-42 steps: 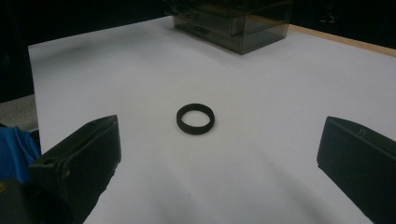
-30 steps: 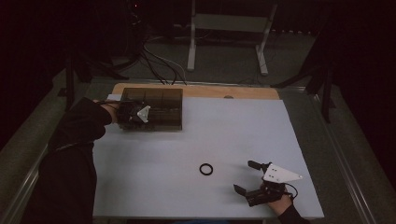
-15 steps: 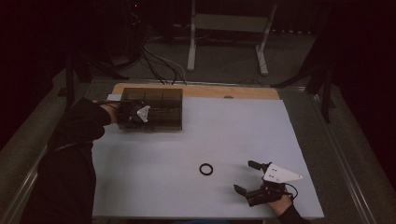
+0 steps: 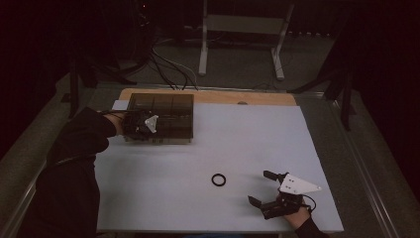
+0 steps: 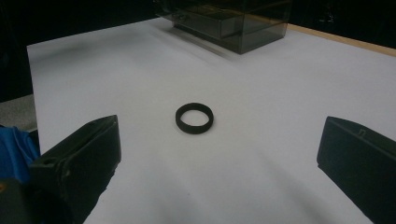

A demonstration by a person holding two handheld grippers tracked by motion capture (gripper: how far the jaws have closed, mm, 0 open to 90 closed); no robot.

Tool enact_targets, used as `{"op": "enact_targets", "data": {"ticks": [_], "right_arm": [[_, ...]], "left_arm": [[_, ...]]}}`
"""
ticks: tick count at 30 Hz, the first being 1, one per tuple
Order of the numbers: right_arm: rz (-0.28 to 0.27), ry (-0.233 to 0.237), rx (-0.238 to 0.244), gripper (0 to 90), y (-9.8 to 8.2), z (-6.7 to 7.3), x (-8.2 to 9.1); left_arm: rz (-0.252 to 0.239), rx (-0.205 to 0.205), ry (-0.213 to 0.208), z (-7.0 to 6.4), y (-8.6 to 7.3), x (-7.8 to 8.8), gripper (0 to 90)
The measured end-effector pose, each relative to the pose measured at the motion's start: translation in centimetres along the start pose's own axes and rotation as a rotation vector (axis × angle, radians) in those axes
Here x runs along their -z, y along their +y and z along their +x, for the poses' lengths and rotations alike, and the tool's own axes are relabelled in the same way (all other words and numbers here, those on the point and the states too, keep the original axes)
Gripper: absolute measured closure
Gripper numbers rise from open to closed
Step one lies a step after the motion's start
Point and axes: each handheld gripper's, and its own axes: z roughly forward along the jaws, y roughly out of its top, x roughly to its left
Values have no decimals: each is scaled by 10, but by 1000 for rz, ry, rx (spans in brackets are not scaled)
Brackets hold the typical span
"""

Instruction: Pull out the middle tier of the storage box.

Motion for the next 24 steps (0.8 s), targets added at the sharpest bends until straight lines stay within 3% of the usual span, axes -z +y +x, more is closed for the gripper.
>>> {"op": "enact_targets", "data": {"ticks": [8,24], "right_arm": [[1,1,2,0,0,0,0],[2,1,2,0,0,1,0]], "left_arm": [[-10,34,-19,-6,0,1,887],[-16,34,-35,-20,0,1,895]]}}
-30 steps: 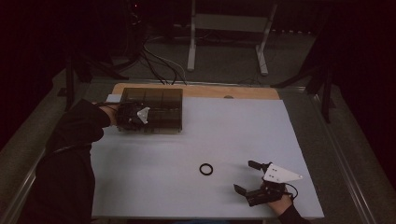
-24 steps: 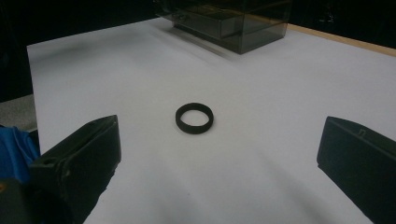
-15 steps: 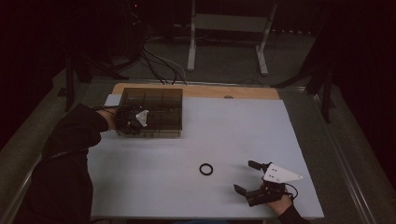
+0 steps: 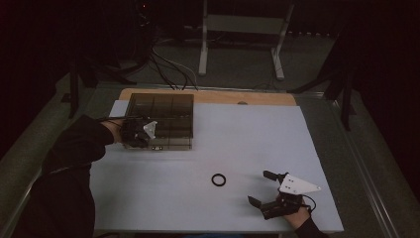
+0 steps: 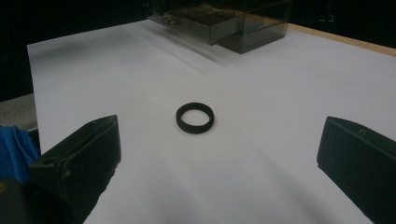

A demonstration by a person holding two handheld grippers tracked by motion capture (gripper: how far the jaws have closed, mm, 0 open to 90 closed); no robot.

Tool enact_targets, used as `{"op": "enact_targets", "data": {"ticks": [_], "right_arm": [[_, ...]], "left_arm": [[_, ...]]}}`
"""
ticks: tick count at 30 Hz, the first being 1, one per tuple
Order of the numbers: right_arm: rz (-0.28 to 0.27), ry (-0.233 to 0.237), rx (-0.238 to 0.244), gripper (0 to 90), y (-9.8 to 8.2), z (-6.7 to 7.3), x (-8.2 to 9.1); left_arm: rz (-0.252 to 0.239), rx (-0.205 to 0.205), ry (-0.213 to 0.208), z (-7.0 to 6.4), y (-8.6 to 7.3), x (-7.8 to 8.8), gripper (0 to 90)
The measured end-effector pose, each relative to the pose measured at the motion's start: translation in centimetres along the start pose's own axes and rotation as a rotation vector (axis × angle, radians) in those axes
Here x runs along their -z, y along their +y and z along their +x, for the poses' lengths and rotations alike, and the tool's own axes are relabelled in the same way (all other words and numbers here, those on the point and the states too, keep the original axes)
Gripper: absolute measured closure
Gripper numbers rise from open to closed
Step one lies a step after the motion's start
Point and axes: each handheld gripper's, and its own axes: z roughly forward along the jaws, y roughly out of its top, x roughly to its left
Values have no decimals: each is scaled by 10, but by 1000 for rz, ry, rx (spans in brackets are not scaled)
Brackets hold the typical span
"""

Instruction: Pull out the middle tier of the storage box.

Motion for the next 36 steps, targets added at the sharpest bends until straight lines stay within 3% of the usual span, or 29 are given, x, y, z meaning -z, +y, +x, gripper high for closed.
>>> {"op": "enact_targets", "data": {"ticks": [14,26,30,32,36], "right_arm": [[0,2,0,0,0,0,0],[1,1,0,0,0,0,0],[0,1,0,0,0,0,0],[1,2,-1,0,0,0,0],[3,2,-1,0,0,0,0]], "left_arm": [[3,2,-16,-12,1,-2,899],[-5,3,-14,-12,-1,-5,896],[-3,26,-13,-12,-4,-5,865],[-8,62,-22,-11,-7,-5,828],[-56,108,-31,-10,-16,-1,827]]}}
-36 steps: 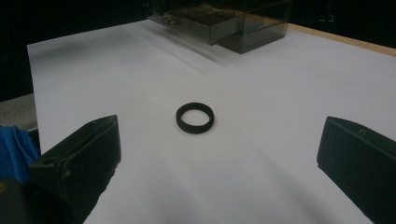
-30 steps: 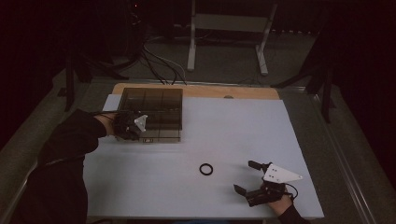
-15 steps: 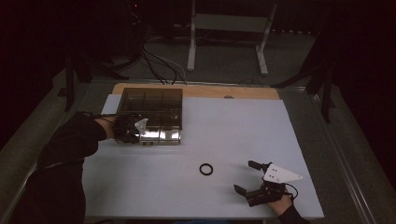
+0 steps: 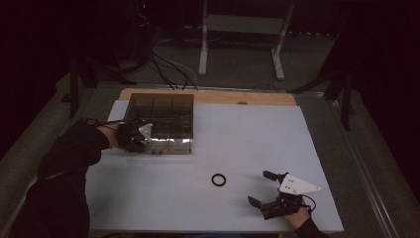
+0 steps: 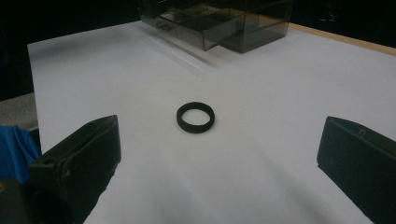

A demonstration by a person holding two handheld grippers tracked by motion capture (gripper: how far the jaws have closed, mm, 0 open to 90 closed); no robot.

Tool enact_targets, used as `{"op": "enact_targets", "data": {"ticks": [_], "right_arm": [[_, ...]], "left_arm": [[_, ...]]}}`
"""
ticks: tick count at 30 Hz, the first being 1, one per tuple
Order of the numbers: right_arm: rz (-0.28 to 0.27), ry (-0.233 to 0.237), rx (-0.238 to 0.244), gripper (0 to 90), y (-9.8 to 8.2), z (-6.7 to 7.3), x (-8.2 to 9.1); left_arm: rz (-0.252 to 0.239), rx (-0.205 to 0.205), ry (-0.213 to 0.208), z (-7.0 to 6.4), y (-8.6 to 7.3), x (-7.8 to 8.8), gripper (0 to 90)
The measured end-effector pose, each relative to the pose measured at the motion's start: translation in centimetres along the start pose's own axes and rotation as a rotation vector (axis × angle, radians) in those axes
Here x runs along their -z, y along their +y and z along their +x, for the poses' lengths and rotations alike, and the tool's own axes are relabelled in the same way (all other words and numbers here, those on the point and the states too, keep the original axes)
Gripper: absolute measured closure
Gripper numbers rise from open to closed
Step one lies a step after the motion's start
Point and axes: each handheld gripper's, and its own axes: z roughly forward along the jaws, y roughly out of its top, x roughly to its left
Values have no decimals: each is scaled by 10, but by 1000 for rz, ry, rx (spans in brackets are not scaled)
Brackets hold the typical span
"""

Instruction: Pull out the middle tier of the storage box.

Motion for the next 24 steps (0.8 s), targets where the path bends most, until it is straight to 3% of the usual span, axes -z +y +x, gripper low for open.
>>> {"op": "enact_targets", "data": {"ticks": [4,6,11,12,15,16,19,22,24], "right_arm": [[3,1,-3,0,0,0,-1],[3,1,0,0,0,0,-1],[1,-1,-1,0,0,0,0],[1,0,-2,0,0,0,0],[3,0,-1,0,0,0,0],[3,0,-1,0,0,0,0],[10,-2,-1,0,0,0,-1],[10,-1,-1,0,0,0,-1],[10,0,-4,0,0,-1,-1]], "left_arm": [[-44,29,0,0,-4,6,826],[-84,53,1,1,-6,11,787],[-175,89,-7,1,-7,18,787],[-192,104,-11,2,-7,19,780],[-247,207,-48,7,-5,24,772],[-247,207,-48,7,-5,24,772],[-333,268,-62,8,-4,29,723],[-369,284,-49,8,-3,31,674],[-449,326,-54,7,-2,34,649]]}}
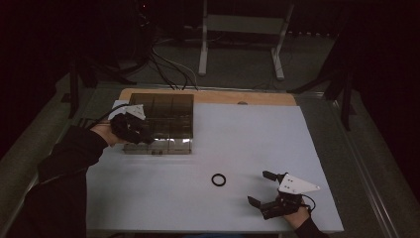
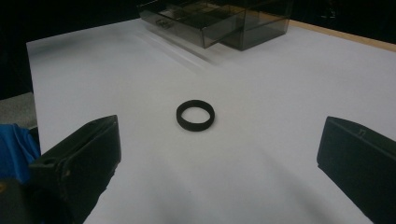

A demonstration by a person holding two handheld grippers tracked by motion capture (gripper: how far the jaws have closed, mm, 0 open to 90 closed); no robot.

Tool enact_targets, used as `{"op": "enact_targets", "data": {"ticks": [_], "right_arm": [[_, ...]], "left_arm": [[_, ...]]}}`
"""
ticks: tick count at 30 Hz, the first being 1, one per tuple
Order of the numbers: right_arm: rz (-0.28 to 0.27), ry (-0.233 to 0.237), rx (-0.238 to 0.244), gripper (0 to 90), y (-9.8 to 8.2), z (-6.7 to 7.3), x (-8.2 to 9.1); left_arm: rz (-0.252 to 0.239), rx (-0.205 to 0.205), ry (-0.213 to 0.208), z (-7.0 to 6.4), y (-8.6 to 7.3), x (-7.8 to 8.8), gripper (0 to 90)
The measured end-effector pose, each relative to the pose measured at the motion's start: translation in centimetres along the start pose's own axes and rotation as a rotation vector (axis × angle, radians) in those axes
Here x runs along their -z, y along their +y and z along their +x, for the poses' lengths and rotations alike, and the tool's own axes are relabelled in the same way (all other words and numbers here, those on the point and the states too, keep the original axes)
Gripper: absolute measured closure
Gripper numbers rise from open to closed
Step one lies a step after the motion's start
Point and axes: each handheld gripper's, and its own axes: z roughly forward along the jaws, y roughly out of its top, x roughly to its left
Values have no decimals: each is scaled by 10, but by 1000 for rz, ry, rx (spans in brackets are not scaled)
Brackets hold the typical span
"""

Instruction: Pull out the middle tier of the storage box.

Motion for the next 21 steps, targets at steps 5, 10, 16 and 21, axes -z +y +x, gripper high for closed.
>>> {"op": "enact_targets", "data": {"ticks": [5,10,16,21], "right_arm": [[0,-2,1,0,0,0,0],[0,-2,0,0,0,0,0],[1,-3,1,0,0,0,1],[1,-2,2,0,0,0,0]], "left_arm": [[-67,29,10,-4,4,0,550],[-97,57,37,-9,11,-4,390],[-113,92,43,-13,16,-12,185],[-120,98,40,-15,18,-15,62]]}}
